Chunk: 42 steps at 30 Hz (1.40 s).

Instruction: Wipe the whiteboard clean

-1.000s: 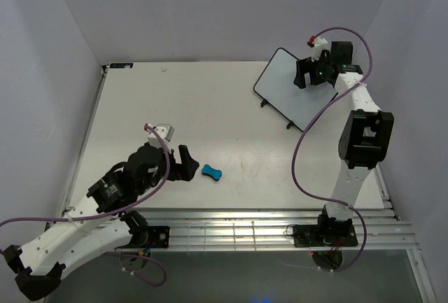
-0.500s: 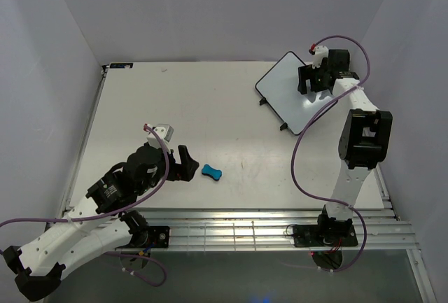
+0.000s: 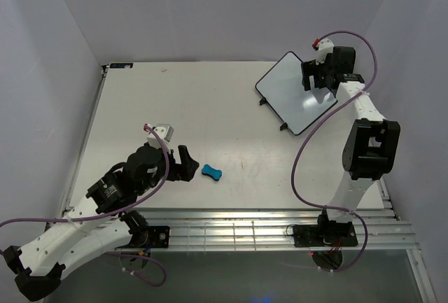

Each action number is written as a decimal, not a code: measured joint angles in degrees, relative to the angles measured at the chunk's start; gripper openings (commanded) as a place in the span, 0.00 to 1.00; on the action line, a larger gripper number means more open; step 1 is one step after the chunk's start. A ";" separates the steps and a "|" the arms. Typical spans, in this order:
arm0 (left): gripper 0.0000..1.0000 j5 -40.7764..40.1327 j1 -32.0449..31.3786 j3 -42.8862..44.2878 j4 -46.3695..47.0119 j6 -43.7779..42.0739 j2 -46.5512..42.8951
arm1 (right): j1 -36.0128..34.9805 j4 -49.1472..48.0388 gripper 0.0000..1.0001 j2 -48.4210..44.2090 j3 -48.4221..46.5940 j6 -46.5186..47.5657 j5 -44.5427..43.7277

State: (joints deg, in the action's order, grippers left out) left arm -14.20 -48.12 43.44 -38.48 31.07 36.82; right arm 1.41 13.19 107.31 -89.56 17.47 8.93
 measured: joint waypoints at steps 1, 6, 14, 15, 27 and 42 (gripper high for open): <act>0.98 -0.09 0.00 0.00 -0.02 0.00 0.00 | 0.00 0.07 0.90 -0.28 0.00 0.04 0.02; 0.98 -2.60 0.00 0.00 -0.13 0.70 0.09 | 0.00 1.07 0.90 -3.52 0.00 -0.52 -1.07; 0.98 -13.03 0.00 0.00 -3.21 4.85 1.55 | -0.04 5.84 0.90 -17.40 3.23 -7.28 -3.21; 0.98 -14.40 0.00 0.00 -3.58 5.31 1.99 | -0.04 6.23 0.90 -20.41 5.03 -8.50 -2.89; 0.98 -17.73 15.65 0.04 -2.19 5.18 4.90 | -3.72 13.51 0.90 -59.01 34.18 -19.04 -1.77; 0.98 -27.39 18.71 3.02 -1.20 0.07 4.07 | -8.74 26.80 0.90 -78.20 35.39 -19.15 -7.69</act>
State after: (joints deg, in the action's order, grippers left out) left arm -41.58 -29.41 46.46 -39.68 31.14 40.88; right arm -7.33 39.99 29.10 -54.17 -1.67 1.23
